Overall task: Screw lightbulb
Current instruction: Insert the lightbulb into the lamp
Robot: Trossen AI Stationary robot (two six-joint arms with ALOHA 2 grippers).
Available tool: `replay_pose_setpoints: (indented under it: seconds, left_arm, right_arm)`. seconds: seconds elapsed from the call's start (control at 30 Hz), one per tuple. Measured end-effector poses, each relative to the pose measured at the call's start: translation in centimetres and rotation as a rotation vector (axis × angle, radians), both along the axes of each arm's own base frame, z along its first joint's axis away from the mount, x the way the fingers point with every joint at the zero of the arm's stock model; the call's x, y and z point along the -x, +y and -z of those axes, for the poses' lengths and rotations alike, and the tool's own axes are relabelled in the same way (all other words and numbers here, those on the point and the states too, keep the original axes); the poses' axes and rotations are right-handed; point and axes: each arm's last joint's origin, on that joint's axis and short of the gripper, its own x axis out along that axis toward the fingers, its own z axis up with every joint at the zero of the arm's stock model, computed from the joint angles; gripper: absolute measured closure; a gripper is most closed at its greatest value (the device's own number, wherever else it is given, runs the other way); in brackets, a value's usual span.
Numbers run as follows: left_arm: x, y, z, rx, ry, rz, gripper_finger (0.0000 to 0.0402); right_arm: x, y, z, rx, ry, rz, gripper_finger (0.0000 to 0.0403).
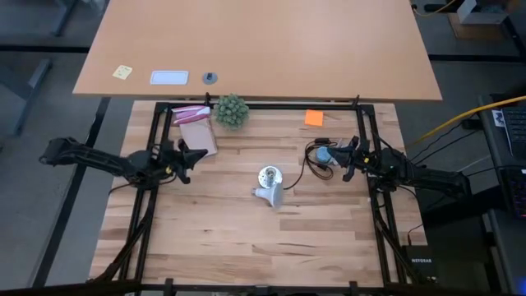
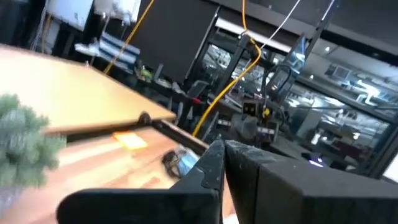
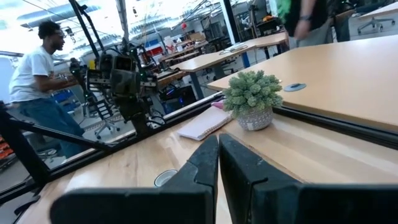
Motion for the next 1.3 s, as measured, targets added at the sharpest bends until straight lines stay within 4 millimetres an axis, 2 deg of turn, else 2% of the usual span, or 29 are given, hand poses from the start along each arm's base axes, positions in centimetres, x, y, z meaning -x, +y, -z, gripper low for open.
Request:
replay_pose_setpoints:
  seconds: [0.13, 0.3, 0.4, 0.5, 0.73, 0.93, 1.3]
  left_arm:
    - [-1.7, -0.3, -1.1, -0.063, 0.026, 0.018, 0.0398]
    - [-4.8, -1.4, -3.2, -0.170, 0.062, 0.190, 0.0398]
    - [-6.9, -2.1, -4.2, -0.265, 0.103, 0.223, 0.0398]
    - [-8.8, -2.6, -4.1, -0.333, 0.167, 0.226, 0.0398]
    - [-12.4, -3.2, -2.9, -0.276, 0.253, 0.246, 0.0398]
    - [-13.7, -2.6, -1.7, -0.299, 0.331, 0.209, 0.0398]
    - [-13.9, -1.2, -1.2, -0.317, 0.386, 0.149, 0.0395]
  right_arm:
    - [0.0, 0.0, 0.0, 0.000, 0.000, 0.000, 0.0382]
    - [0.0, 0.2, 0.0, 0.006, 0.002, -0.054, 0.0382]
    - [-0.1, 0.2, 0.0, 0.008, 0.002, -0.078, 0.0382]
    - [-0.1, 0.2, 0.0, 0.008, 0.004, -0.086, 0.0382]
    - [-0.1, 0.2, 0.0, 0.008, 0.006, -0.086, 0.0382]
    - [-0.1, 0.2, 0.0, 0.008, 0.006, -0.087, 0.0382]
    - [-0.1, 0.2, 0.0, 0.008, 0.007, -0.087, 0.0382]
